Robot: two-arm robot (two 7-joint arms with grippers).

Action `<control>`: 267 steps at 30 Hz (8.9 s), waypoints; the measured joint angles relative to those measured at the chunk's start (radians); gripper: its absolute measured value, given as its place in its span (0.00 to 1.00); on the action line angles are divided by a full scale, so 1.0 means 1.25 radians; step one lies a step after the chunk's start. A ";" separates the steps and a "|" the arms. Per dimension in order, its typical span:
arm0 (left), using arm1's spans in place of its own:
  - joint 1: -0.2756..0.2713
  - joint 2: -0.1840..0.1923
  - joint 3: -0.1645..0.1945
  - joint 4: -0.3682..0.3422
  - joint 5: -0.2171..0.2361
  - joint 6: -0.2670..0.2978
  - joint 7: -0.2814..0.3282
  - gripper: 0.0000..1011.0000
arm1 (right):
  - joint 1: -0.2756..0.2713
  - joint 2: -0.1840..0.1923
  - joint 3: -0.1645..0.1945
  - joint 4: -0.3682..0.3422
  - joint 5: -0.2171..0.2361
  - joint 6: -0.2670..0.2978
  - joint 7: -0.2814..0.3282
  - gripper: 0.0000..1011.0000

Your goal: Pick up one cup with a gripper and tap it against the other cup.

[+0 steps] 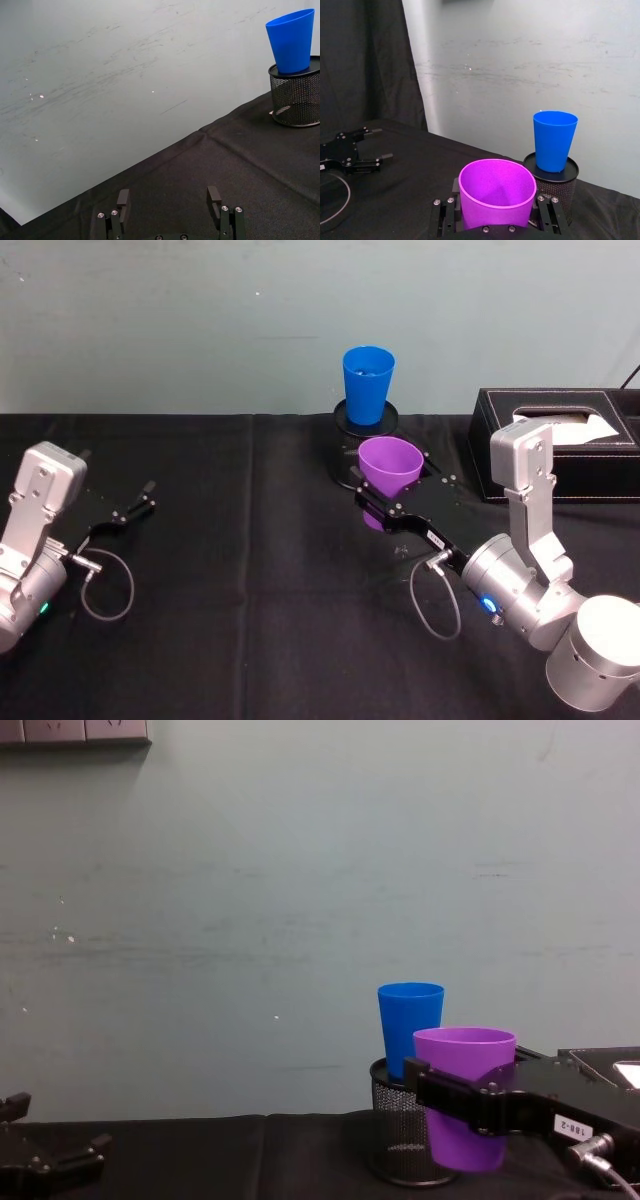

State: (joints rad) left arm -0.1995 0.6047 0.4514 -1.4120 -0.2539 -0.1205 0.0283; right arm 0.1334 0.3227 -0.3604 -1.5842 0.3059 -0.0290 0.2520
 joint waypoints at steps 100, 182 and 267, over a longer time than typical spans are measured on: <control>0.000 0.000 0.000 0.000 0.000 0.000 0.000 0.99 | 0.000 0.000 0.000 0.000 0.000 0.000 0.000 0.73; 0.000 0.000 0.000 0.000 0.000 0.000 0.000 0.99 | 0.203 -0.123 0.011 0.243 -0.034 0.060 0.015 0.73; 0.000 0.000 0.000 0.000 0.000 0.000 0.000 0.99 | 0.272 -0.155 0.038 0.341 -0.071 0.046 0.013 0.73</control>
State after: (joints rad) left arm -0.1995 0.6047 0.4514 -1.4120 -0.2539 -0.1205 0.0283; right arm 0.4733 0.1287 -0.3125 -1.1579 0.2167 0.0278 0.2680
